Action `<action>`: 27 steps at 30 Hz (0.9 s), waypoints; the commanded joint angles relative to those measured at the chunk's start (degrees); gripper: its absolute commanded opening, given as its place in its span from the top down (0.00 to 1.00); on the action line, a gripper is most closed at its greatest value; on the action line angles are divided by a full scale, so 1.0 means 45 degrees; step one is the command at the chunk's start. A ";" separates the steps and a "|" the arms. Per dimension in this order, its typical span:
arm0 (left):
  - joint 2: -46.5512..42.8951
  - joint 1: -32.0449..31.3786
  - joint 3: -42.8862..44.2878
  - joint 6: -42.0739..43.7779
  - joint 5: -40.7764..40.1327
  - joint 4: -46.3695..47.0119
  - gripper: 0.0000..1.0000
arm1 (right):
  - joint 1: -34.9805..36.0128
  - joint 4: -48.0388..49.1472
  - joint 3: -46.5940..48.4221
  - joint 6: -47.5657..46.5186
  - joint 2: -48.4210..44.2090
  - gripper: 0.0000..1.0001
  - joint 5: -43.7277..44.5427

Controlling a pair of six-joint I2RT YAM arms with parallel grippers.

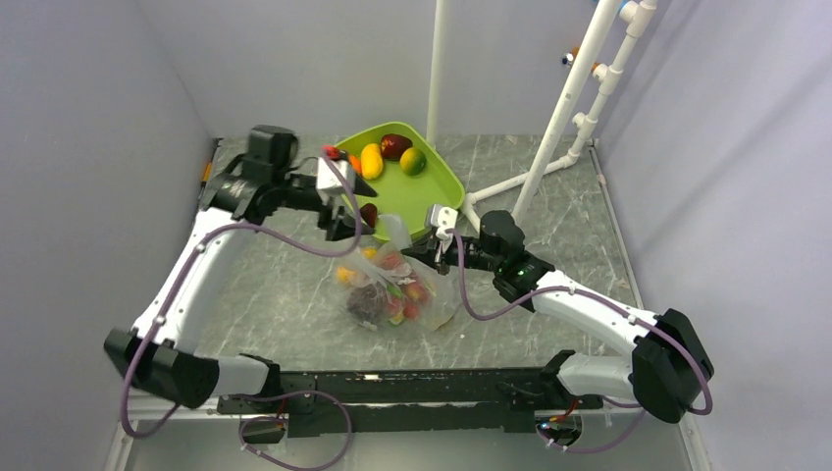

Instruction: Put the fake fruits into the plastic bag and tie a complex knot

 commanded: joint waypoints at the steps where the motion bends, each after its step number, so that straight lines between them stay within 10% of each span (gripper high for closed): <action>1: -0.2235 0.3101 -0.1754 -0.5083 0.1234 0.3325 0.13 | -0.0150 0.0787 -0.0022 0.0560 -0.0092 1.00 0.0154; 7: -0.5370 0.7556 -0.6644 -0.9223 0.1694 0.5407 0.06 | -0.0218 0.0905 -0.0226 0.0711 -0.0237 1.00 0.0190; 13: -0.7160 0.7781 -1.0953 -0.7749 0.2683 0.8050 0.13 | -0.0316 0.0899 -0.0116 0.0779 -0.0030 1.00 0.0060; 18: -0.5518 0.7416 -1.0795 -0.9102 0.3073 0.9012 0.34 | -0.0383 0.0497 0.0045 0.0586 0.0031 1.00 0.0162; 21: -0.6684 0.6485 -1.1373 -1.3084 0.0460 1.0133 0.40 | -0.0397 0.0468 0.0046 0.0564 0.0082 1.00 0.0256; 27: -0.9519 0.3098 -1.0327 -1.5816 -0.7461 0.7080 0.15 | -0.0399 0.0682 0.0162 0.0844 0.0323 1.00 0.0665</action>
